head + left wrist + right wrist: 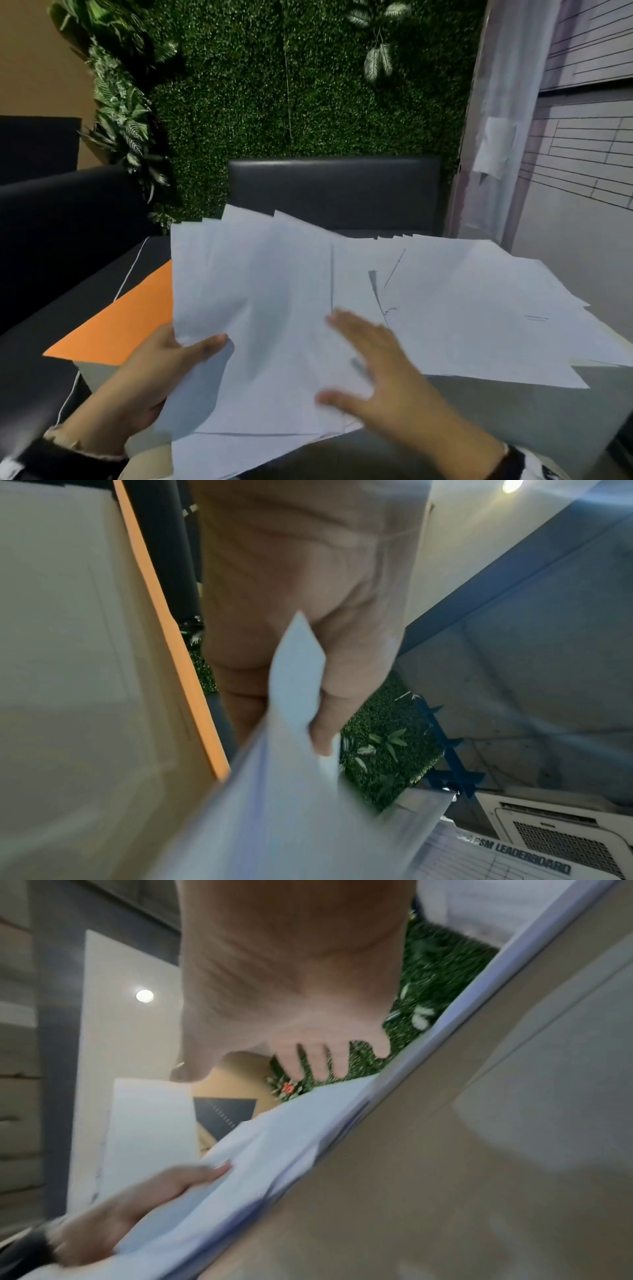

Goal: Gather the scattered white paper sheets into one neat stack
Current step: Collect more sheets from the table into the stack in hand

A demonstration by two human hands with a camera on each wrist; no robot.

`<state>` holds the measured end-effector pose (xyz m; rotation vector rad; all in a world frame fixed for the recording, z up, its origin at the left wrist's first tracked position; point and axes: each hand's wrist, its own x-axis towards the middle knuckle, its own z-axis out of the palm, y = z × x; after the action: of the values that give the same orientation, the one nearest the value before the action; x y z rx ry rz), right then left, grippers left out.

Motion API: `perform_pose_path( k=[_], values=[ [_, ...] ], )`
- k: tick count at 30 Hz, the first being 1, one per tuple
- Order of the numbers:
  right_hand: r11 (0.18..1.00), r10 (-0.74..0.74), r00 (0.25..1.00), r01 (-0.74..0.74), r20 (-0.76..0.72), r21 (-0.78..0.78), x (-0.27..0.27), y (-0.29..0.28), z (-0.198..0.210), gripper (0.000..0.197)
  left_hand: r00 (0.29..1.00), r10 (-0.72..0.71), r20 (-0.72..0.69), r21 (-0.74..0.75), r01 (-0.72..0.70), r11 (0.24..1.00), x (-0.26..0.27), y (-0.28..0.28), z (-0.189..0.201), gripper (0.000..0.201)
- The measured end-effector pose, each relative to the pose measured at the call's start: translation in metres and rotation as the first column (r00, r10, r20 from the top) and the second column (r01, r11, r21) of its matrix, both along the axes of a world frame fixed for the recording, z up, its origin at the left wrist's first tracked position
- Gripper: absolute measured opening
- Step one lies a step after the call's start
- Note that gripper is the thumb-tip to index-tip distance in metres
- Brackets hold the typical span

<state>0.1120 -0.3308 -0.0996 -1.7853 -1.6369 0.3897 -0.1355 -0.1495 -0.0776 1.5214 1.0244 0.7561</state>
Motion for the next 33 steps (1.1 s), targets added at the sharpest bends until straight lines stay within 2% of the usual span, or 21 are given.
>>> perform_pose_path(
  k=[1,2,3,4,6,8,9,14,19,22,24,26,28,30,32,33],
  values=[
    [0.983,-0.14,0.983,0.152,-0.118,0.103,0.014,0.0,0.002,0.09,0.999,-0.012,0.03,0.001,0.012,1.0,-0.003,0.0,0.002,0.019],
    [0.946,-0.248,0.933,0.292,-0.26,0.145,0.026,0.001,0.007,0.086,0.998,-0.027,0.062,-0.004,0.027,1.0,-0.007,0.0,0.003,0.021],
    [0.918,-0.298,0.858,0.377,-0.418,0.12,0.038,0.002,0.014,0.087,0.994,-0.043,0.098,-0.007,0.044,0.999,-0.009,0.0,0.005,0.024],
    [0.916,-0.279,0.783,0.391,-0.555,0.092,0.047,0.003,0.02,0.088,0.989,-0.056,0.137,-0.011,0.058,0.998,-0.011,0.001,0.006,0.028],
    [0.954,-0.134,0.669,0.287,-0.731,0.088,0.056,0.004,0.028,0.071,0.979,-0.082,0.185,-0.005,0.084,0.996,-0.009,0.001,0.011,0.033],
    [0.972,-0.024,0.588,0.202,-0.808,0.118,0.051,0.001,0.036,0.052,0.971,-0.118,0.21,0.014,0.118,0.993,0.0,-0.001,0.016,0.032],
    [0.971,-0.011,0.577,0.202,-0.817,0.13,0.048,0.001,0.039,0.049,0.966,-0.132,0.221,0.026,0.129,0.991,0.005,-0.002,0.018,0.03],
    [0.93,0.002,0.59,0.296,-0.807,0.219,0.047,0.006,0.051,0.045,0.926,-0.215,0.31,0.111,0.19,0.976,0.029,0.005,0.027,0.035],
    [0.966,0.1,0.586,0.136,-0.804,0.219,0.055,0.013,0.072,0.05,0.894,-0.313,0.322,0.194,0.261,0.946,0.05,0.011,0.048,0.04],
    [0.895,0.09,0.658,0.276,-0.747,0.351,0.066,0.019,0.082,0.05,0.886,-0.285,0.366,0.23,0.21,0.95,0.063,0.018,0.058,0.035],
    [0.835,0.034,0.72,0.361,-0.693,0.416,0.074,0.022,0.085,0.042,0.886,-0.245,0.394,0.242,0.157,0.958,0.071,0.021,0.057,0.037],
    [0.838,-0.015,0.767,0.359,-0.642,0.41,0.076,0.026,0.083,0.038,0.894,-0.233,0.382,0.257,0.139,0.956,0.082,0.018,0.052,0.036],
    [0.878,-0.052,0.81,0.316,-0.585,0.36,0.074,0.029,0.076,0.033,0.912,-0.236,0.336,0.287,0.139,0.948,0.094,0.013,0.046,0.034],
    [0.917,-0.094,0.842,0.281,-0.531,0.283,0.069,0.035,0.069,0.019,0.919,-0.232,0.32,0.314,0.128,0.941,0.105,0.008,0.043,0.034],
    [0.904,-0.136,0.84,0.322,-0.526,0.281,0.063,0.039,0.07,0.01,0.915,-0.211,0.345,0.343,0.086,0.936,0.114,0.003,0.048,0.035],
    [0.88,-0.141,0.829,0.355,-0.542,0.314,0.061,0.039,0.075,0.013,0.904,-0.206,0.373,0.363,0.062,0.93,0.118,0.002,0.052,0.034]
  ],
)
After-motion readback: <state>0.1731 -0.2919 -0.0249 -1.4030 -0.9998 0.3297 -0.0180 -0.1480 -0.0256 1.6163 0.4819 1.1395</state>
